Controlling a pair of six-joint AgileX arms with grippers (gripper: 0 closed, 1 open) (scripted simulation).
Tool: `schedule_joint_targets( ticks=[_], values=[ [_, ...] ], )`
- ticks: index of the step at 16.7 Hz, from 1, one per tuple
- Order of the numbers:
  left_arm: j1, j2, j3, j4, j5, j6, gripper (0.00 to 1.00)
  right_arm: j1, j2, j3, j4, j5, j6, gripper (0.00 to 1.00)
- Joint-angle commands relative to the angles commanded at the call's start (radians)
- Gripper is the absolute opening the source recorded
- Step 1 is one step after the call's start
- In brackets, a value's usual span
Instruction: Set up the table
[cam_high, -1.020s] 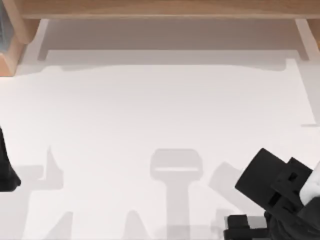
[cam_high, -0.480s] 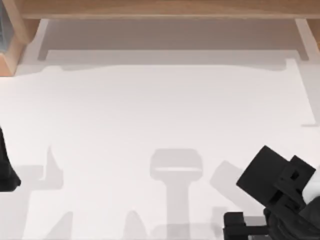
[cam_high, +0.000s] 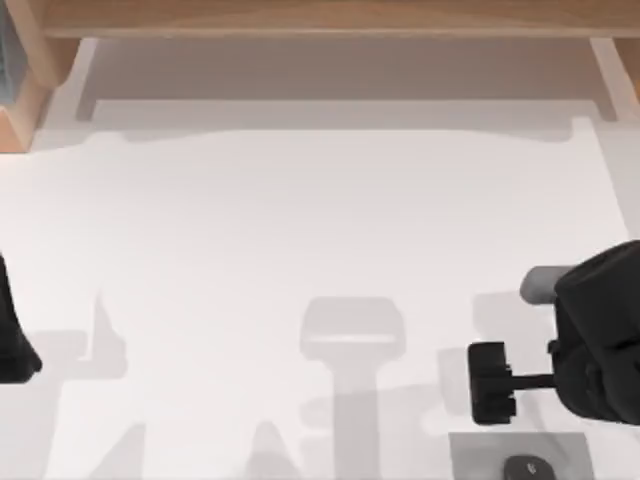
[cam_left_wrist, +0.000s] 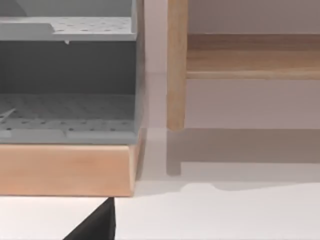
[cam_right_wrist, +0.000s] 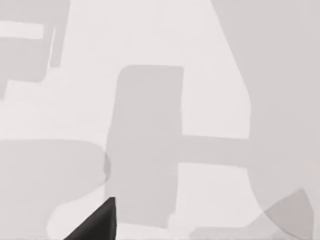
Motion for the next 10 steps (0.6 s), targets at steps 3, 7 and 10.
schedule_joint_targets(
  ticks=[3,7,10],
  values=[
    [0.000,0.000,0.000,0.000,0.000,0.000,1.00,-0.165,0.014,-0.124,0.316,-0.005,-0.170,1.00],
    [0.000,0.000,0.000,0.000,0.000,0.000,1.00,-0.414,0.084,-0.289,0.732,-0.023,-0.425,1.00],
    [0.000,0.000,0.000,0.000,0.000,0.000,1.00,-0.596,0.152,-0.386,1.005,-0.049,-0.636,1.00]
  ],
)
